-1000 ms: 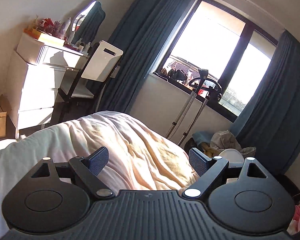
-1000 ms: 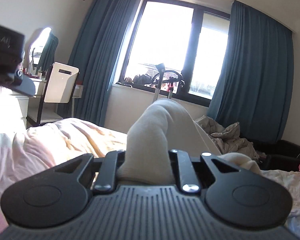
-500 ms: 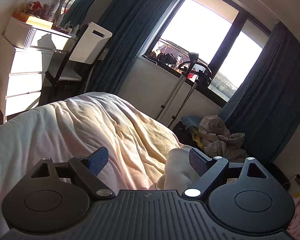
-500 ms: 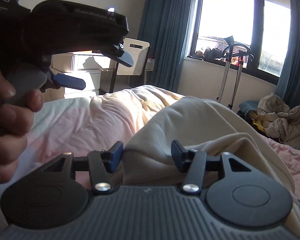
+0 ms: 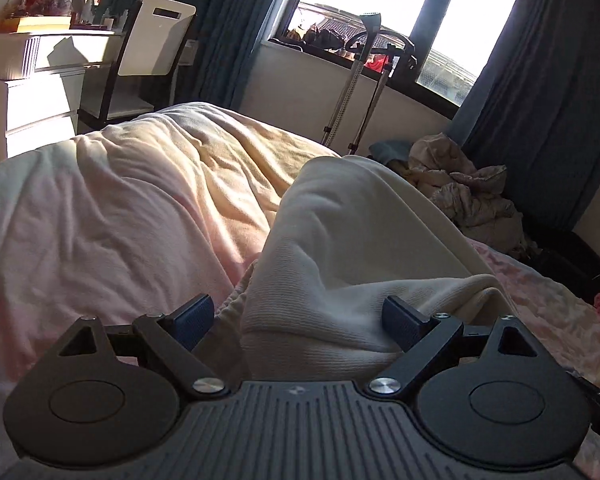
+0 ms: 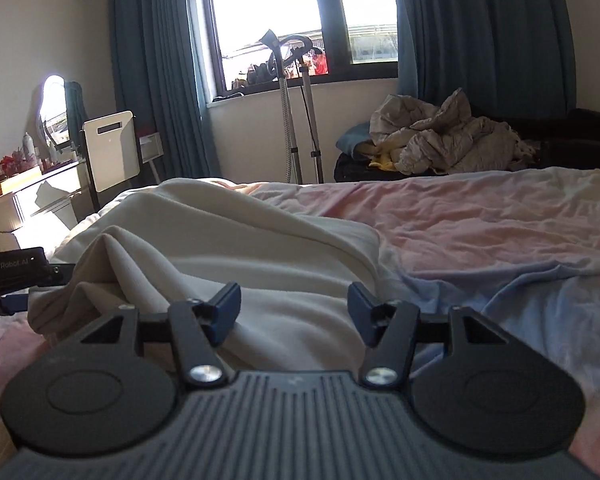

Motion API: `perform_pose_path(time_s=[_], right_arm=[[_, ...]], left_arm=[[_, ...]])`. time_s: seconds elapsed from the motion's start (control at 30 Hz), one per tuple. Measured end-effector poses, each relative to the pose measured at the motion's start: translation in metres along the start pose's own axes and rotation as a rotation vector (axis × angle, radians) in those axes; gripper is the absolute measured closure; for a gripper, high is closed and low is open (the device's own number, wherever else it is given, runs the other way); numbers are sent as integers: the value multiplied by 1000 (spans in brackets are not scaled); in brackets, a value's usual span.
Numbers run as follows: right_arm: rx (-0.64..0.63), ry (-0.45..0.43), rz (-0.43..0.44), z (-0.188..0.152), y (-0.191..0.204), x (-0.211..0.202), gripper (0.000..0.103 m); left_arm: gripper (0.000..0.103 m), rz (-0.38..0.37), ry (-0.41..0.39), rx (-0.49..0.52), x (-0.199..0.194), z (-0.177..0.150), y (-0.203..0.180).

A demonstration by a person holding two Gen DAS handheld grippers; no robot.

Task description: Fold clothes

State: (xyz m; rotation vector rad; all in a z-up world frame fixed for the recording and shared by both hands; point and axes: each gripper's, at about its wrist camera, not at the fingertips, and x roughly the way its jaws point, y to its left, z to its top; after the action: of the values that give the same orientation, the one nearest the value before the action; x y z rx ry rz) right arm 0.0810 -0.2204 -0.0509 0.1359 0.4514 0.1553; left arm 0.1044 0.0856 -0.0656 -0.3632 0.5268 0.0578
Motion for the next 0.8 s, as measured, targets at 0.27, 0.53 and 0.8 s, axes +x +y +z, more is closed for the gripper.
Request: perform_pose_path(time_s=[0.27, 0.53, 0.8], right_arm=[[-31, 60, 43, -27, 7, -9, 43], [-67, 149, 31, -37, 12, -8, 42], [-130, 156, 13, -37, 21, -10, 37]], left_arm=[[9, 67, -41, 8, -34, -2, 1], [9, 58, -83, 172, -57, -20, -40], [9, 139, -19, 215, -28, -30, -44]])
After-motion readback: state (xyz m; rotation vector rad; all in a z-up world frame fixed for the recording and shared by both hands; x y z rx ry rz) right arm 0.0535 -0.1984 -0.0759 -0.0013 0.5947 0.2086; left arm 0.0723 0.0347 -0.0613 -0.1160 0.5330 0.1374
